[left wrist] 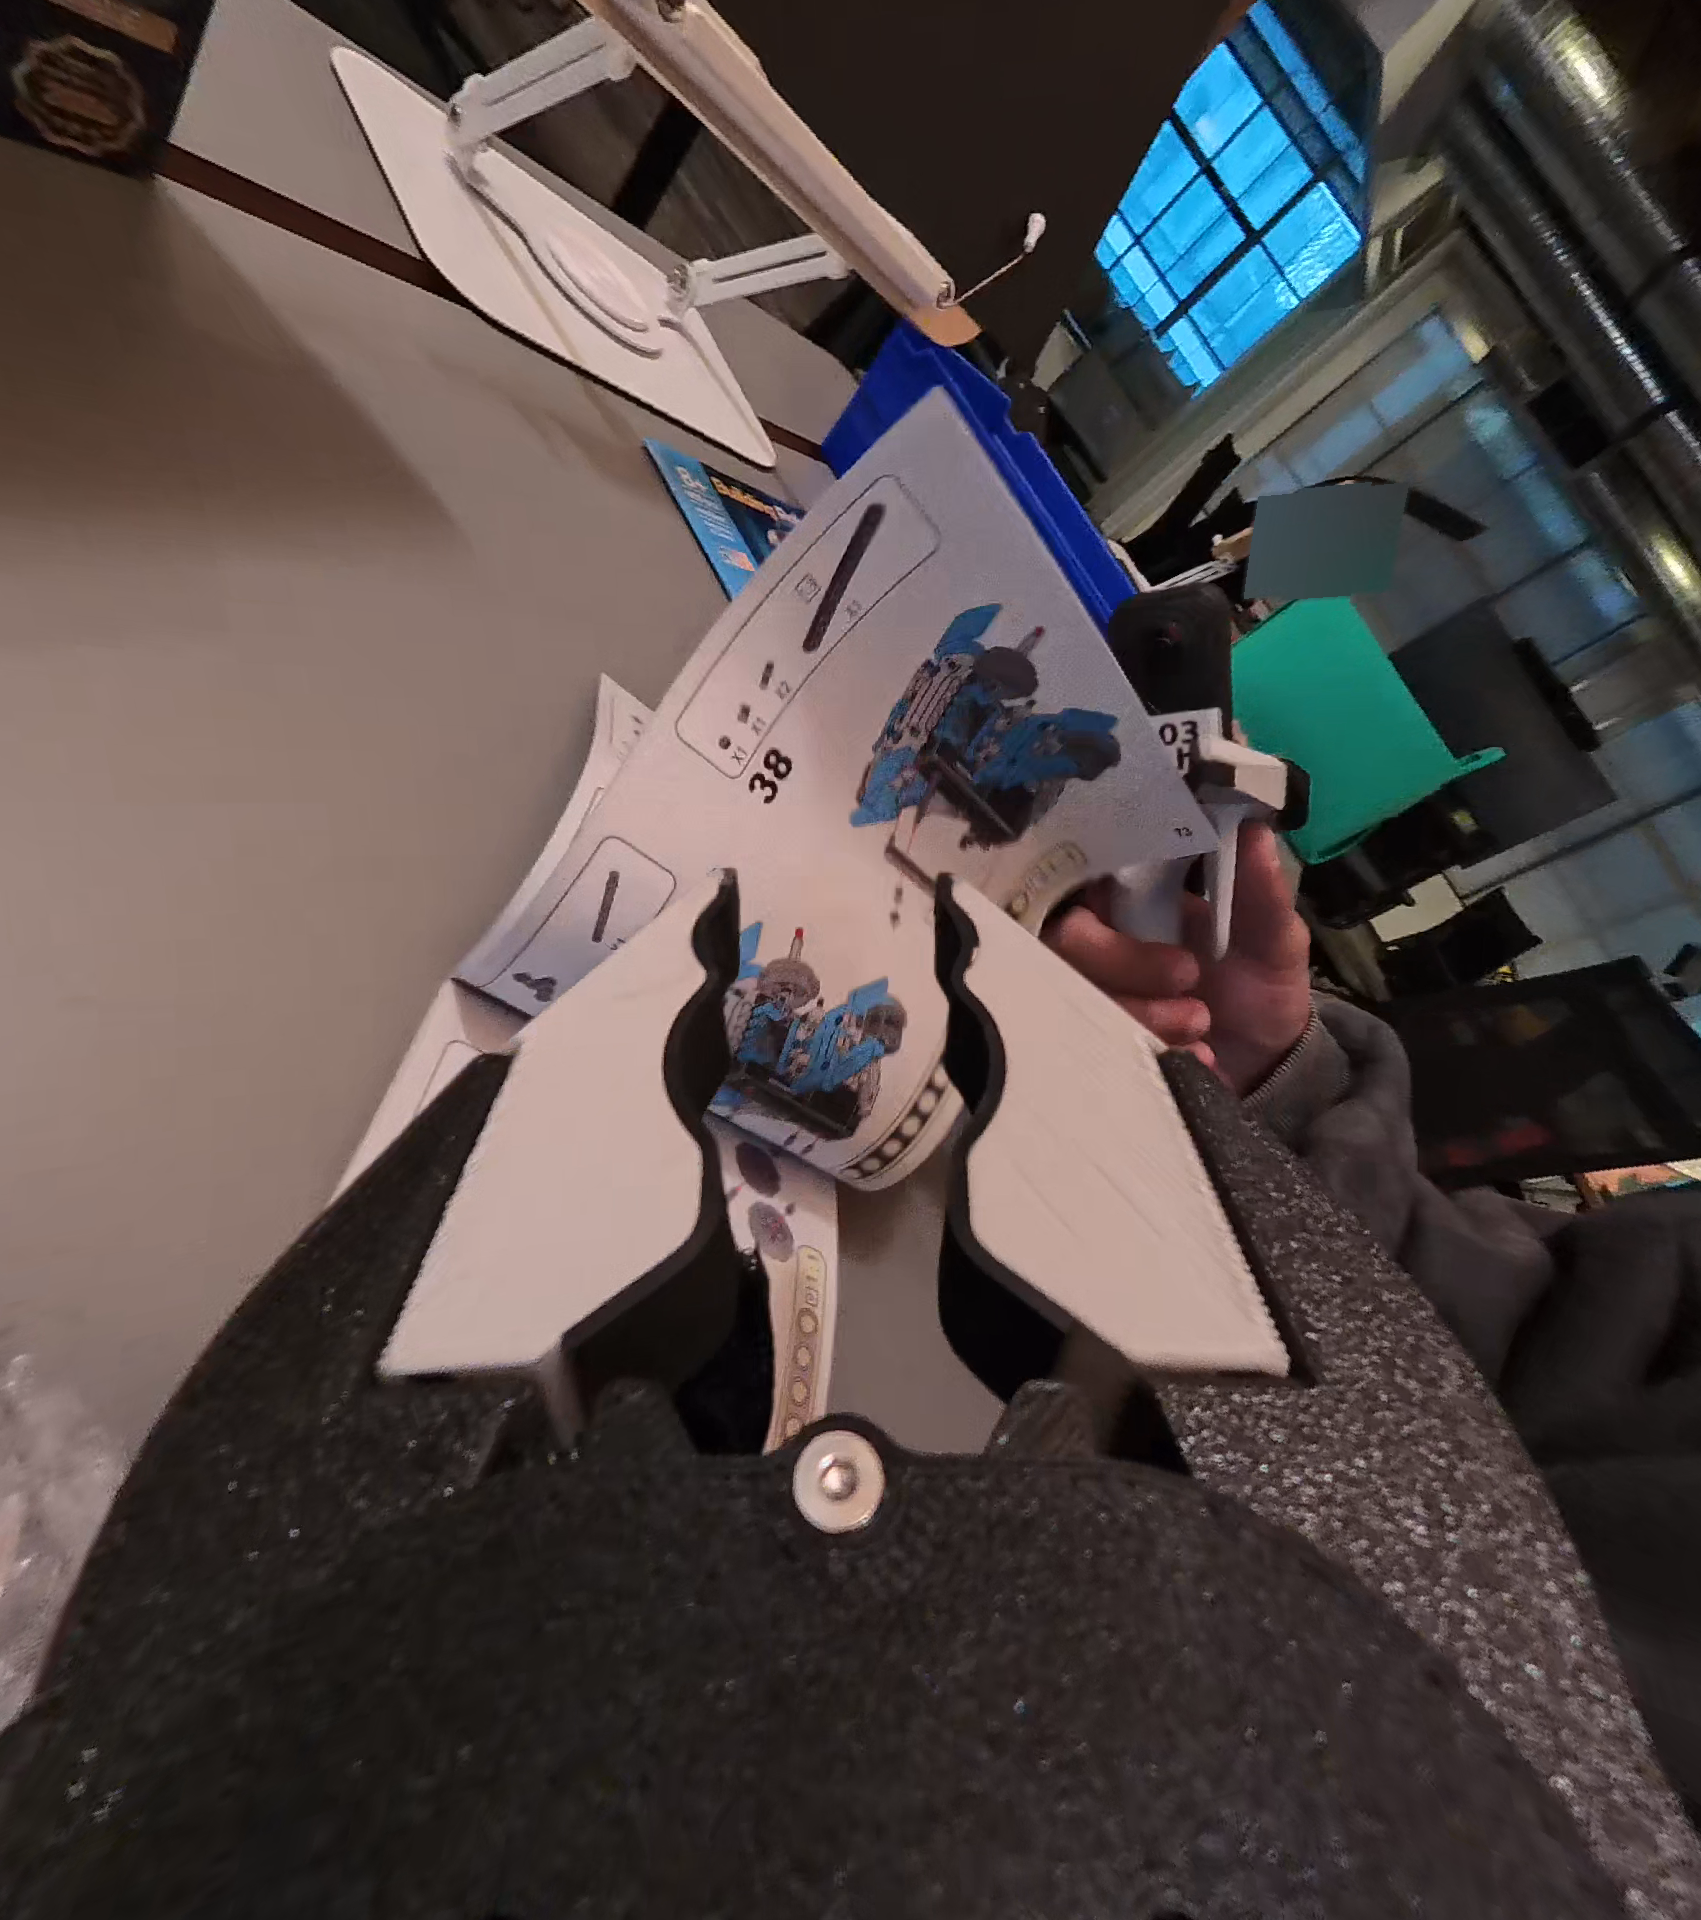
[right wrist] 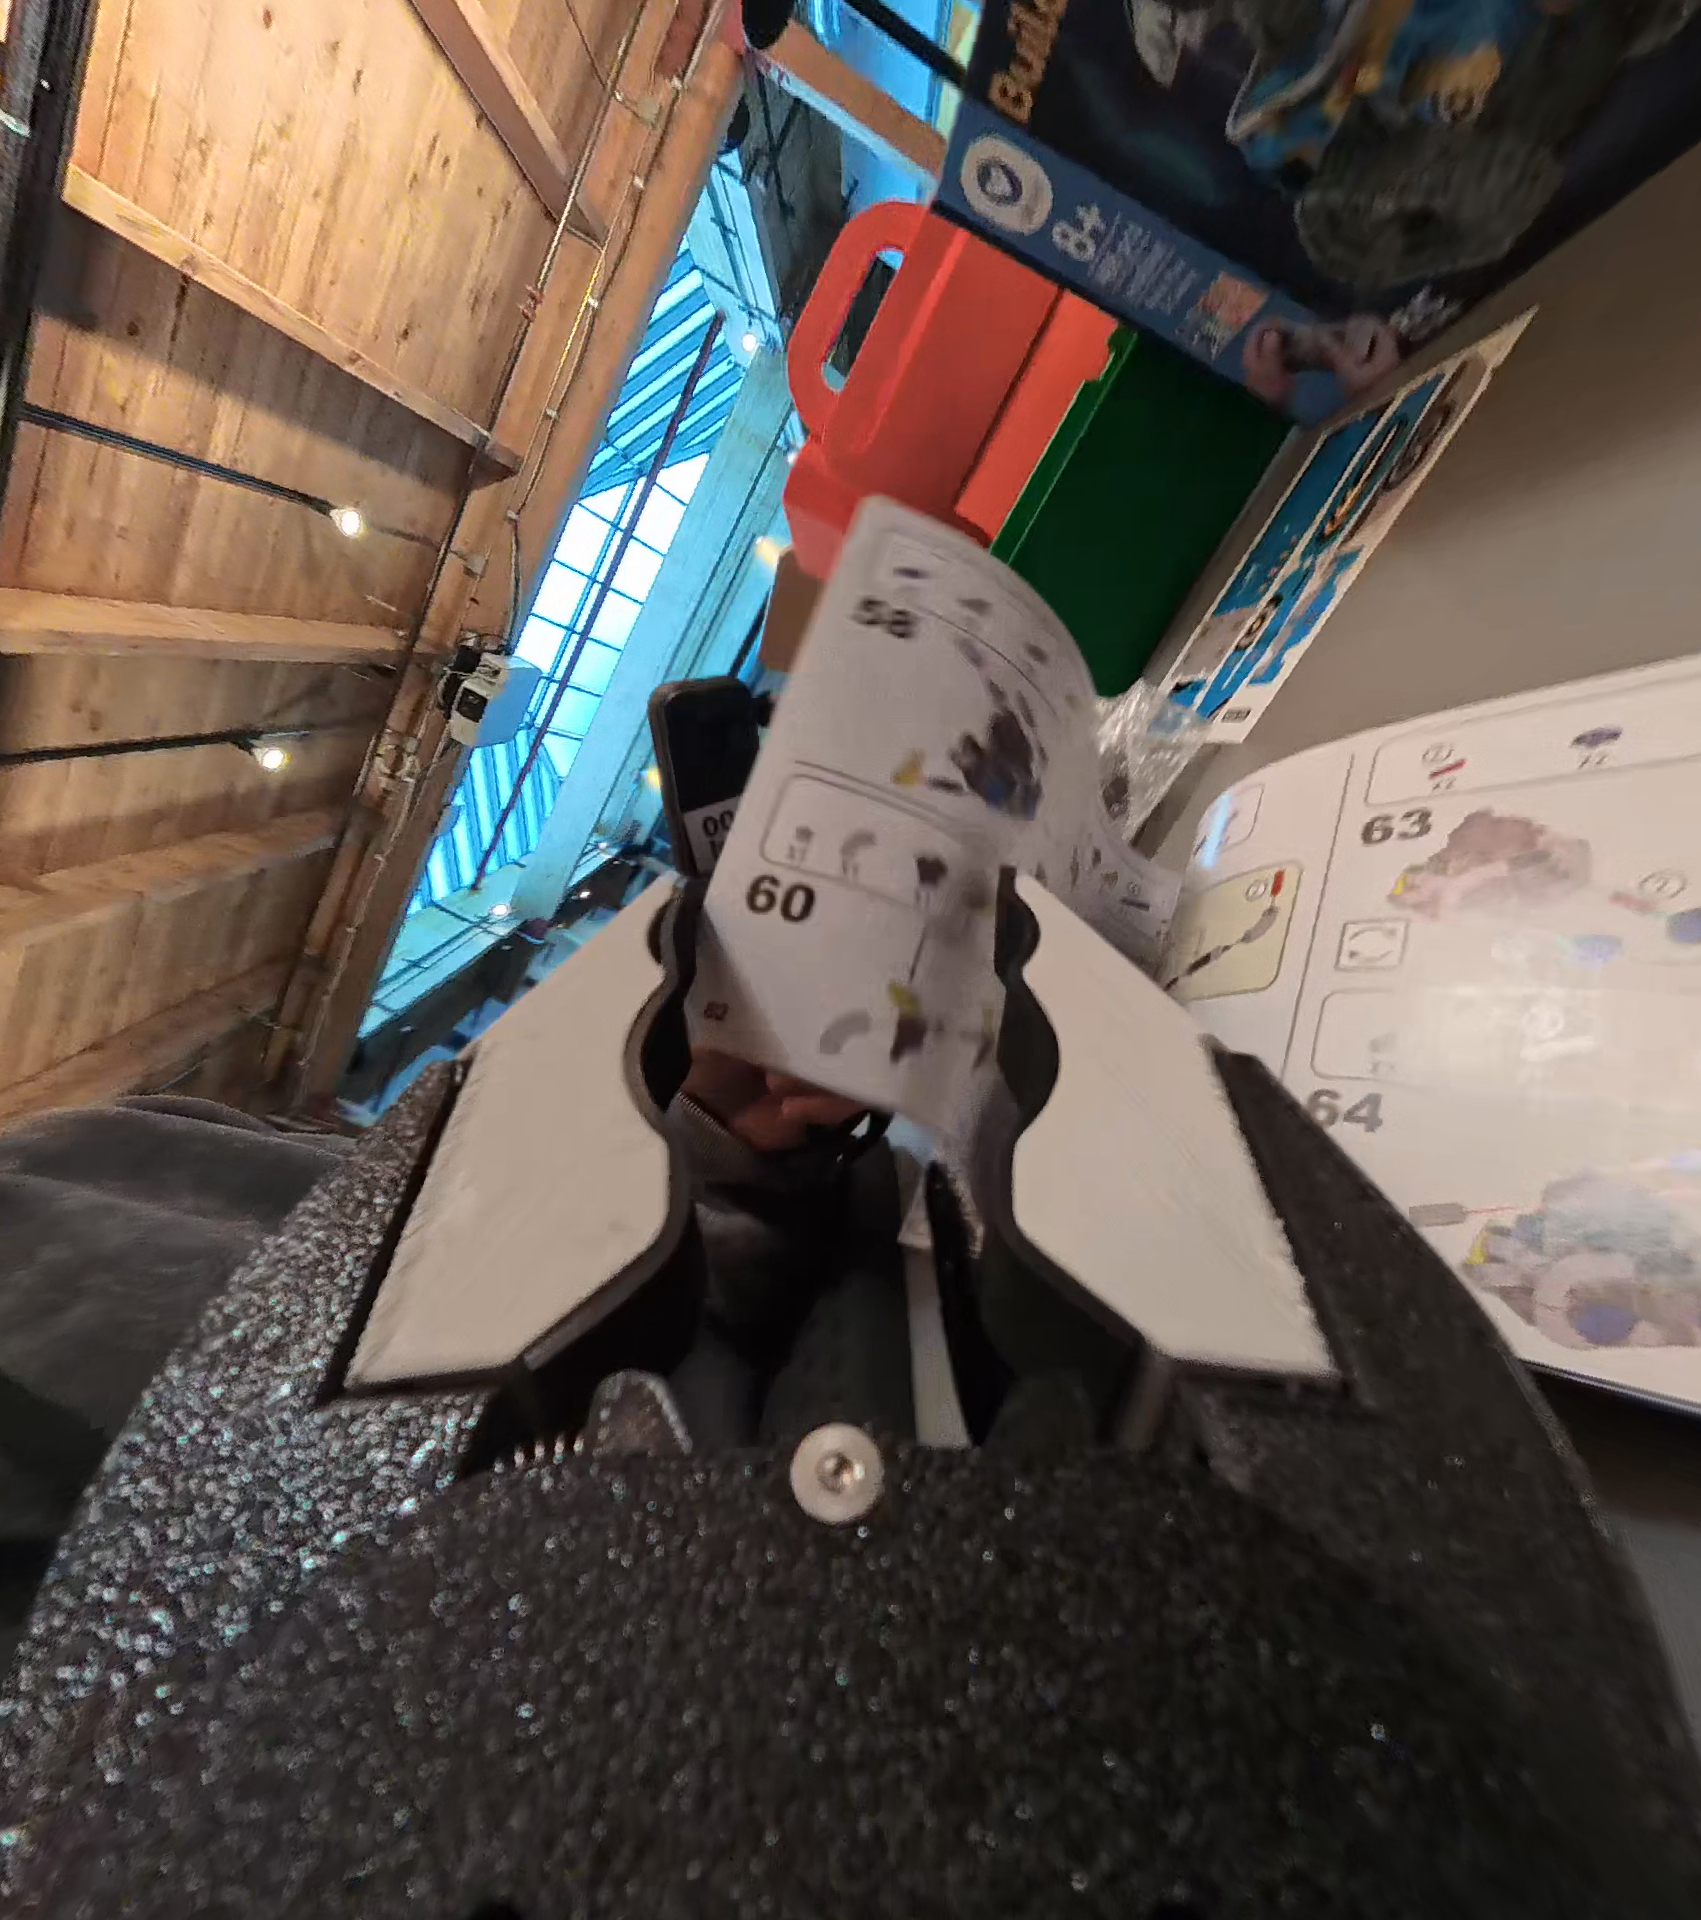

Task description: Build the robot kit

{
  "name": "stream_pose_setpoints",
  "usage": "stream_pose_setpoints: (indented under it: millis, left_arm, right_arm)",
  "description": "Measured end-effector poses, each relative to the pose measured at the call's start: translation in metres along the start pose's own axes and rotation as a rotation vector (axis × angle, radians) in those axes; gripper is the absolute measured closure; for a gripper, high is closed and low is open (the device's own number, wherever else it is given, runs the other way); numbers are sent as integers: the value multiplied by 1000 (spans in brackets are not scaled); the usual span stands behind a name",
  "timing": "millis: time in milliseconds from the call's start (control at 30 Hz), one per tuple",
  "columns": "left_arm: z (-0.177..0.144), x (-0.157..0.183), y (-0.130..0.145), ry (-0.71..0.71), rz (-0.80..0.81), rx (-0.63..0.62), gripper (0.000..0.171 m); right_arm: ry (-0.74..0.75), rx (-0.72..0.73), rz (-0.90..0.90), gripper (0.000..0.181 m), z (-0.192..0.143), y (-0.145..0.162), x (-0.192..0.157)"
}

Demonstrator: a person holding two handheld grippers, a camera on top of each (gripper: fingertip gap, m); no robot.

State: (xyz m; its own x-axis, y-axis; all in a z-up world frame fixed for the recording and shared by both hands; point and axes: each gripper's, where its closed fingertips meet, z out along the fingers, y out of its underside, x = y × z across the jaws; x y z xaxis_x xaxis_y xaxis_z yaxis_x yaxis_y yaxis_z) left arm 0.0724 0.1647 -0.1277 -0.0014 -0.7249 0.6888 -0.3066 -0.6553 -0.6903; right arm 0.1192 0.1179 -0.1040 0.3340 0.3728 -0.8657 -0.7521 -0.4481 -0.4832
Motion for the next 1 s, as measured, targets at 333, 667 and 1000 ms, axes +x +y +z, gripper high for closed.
stream_pose_setpoints:
  millis: [333, 667, 1000]
  left_arm:
    - [8, 2, 39, -18, 43, -139, 136]
    - [-26, 41, 21, 231, -209, 2, 98]
    - [-57, 38, 18, 253, -290, 68, 102]
  right_arm:
    - [52, -68, -95, 123, -1, 9, 1]
    - [-26, -296, -447, 144, 39, 70, -40]
    - [-63, -369, -457, 133, 69, 96, -52]
